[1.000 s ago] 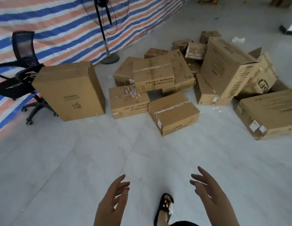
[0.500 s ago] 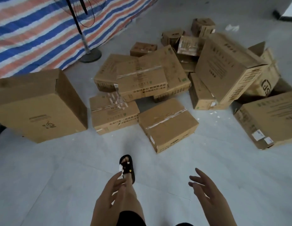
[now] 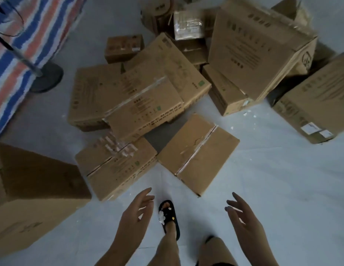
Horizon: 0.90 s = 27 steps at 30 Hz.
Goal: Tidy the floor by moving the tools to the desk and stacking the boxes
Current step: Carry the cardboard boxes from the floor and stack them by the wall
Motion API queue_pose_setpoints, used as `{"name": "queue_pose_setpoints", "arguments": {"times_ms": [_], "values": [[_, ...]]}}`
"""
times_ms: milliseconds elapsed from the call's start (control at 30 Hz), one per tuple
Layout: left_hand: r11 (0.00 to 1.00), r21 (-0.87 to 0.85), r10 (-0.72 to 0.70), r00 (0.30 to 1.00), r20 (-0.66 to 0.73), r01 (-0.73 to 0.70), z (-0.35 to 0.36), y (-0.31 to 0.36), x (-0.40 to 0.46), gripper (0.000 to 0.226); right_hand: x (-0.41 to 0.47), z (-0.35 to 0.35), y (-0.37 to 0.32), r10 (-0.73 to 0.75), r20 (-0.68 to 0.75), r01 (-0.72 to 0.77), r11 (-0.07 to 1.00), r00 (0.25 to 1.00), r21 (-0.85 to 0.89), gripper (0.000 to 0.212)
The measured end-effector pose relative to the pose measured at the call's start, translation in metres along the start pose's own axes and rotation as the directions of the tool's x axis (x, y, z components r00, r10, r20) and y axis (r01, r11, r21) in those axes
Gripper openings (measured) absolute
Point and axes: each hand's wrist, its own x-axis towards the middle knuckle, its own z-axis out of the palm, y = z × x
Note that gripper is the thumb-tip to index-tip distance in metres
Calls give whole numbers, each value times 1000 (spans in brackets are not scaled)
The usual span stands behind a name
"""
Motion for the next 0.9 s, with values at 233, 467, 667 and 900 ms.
{"name": "queue_pose_setpoints", "arguments": {"times_ms": [233,467,667,900], "values": [[979,197,-80,989,127,54,58,-87,211,27,151,62,91,215,-76,-222,970,974,-100,41],[929,351,-161,981,109,113,136,-239,424,48,295,146,249,447,-128,-458,885,886,-80,58],[882,445,-147,988,-54,155,177,-330,523,47,348,192,365,484,-105,-479,875,869,77,65],[884,396,-212,967,-139,250,195,-332,528,48,355,193,380,593,-99,-506,752,799,423,28]]}}
